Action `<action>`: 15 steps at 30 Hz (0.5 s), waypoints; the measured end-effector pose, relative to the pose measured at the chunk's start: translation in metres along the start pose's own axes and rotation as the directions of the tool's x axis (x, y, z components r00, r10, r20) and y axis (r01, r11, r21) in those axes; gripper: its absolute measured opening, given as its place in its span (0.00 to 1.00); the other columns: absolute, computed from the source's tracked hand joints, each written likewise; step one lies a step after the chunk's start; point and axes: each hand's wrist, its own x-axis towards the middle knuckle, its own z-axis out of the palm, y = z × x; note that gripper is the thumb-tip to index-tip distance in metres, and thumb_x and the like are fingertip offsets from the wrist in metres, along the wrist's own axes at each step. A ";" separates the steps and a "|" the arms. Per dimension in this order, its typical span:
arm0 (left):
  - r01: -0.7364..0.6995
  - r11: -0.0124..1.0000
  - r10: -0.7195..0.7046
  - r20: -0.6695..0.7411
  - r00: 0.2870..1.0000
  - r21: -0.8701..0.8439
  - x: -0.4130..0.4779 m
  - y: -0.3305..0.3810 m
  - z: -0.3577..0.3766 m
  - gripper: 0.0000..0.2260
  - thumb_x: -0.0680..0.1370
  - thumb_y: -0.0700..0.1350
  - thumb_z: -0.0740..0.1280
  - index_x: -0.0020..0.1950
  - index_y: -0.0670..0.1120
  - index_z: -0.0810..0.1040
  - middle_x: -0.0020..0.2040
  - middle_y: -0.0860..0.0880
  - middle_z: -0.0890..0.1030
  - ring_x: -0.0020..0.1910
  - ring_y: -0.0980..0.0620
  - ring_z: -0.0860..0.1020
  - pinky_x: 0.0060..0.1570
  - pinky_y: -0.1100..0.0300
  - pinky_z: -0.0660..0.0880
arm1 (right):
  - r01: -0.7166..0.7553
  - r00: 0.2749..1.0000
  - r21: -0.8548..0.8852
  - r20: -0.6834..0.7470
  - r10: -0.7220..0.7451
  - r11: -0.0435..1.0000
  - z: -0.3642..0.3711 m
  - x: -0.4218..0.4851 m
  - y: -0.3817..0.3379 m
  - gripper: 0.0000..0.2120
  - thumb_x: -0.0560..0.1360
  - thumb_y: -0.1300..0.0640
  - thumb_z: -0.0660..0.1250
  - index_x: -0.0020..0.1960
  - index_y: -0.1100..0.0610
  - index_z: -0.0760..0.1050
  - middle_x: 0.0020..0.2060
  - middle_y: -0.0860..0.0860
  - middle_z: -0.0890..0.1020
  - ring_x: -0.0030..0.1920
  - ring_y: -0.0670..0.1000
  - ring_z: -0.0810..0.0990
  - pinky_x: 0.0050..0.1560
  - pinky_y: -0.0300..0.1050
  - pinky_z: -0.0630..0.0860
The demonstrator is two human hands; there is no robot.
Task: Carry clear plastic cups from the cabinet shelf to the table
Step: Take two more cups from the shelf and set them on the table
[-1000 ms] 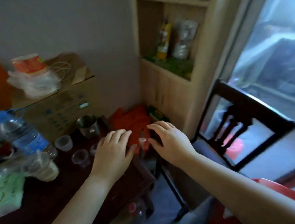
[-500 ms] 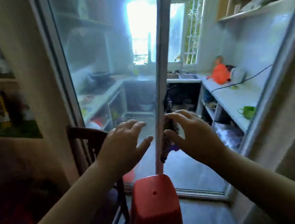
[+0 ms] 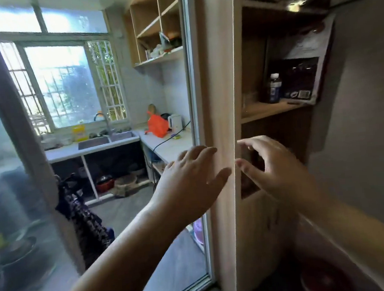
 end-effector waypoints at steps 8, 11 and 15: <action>-0.141 0.984 0.142 0.004 0.990 -0.106 0.129 -0.005 0.064 0.25 0.76 0.62 0.53 0.71 0.53 0.62 0.71 0.54 0.66 0.70 0.52 0.63 0.66 0.53 0.62 | -0.166 0.980 -0.028 -0.118 0.162 0.986 0.007 0.069 0.096 0.23 0.74 0.40 0.60 0.64 0.49 0.71 0.60 0.44 0.75 0.60 0.42 0.71 0.59 0.41 0.70; -0.166 0.978 0.170 0.014 0.985 -0.129 0.167 -0.009 0.086 0.26 0.76 0.63 0.52 0.71 0.53 0.62 0.71 0.53 0.67 0.69 0.51 0.64 0.66 0.52 0.63 | -0.193 0.973 -0.051 -0.139 0.185 0.980 0.006 0.083 0.123 0.20 0.75 0.45 0.62 0.64 0.50 0.71 0.60 0.43 0.74 0.60 0.42 0.71 0.58 0.39 0.69; -0.176 0.976 0.181 0.025 0.983 -0.128 0.210 -0.001 0.117 0.26 0.75 0.63 0.52 0.70 0.53 0.63 0.71 0.52 0.68 0.69 0.49 0.65 0.66 0.49 0.66 | -0.221 0.968 -0.099 -0.145 0.206 0.970 -0.002 0.092 0.161 0.20 0.75 0.46 0.62 0.65 0.50 0.70 0.60 0.42 0.74 0.60 0.41 0.71 0.56 0.30 0.65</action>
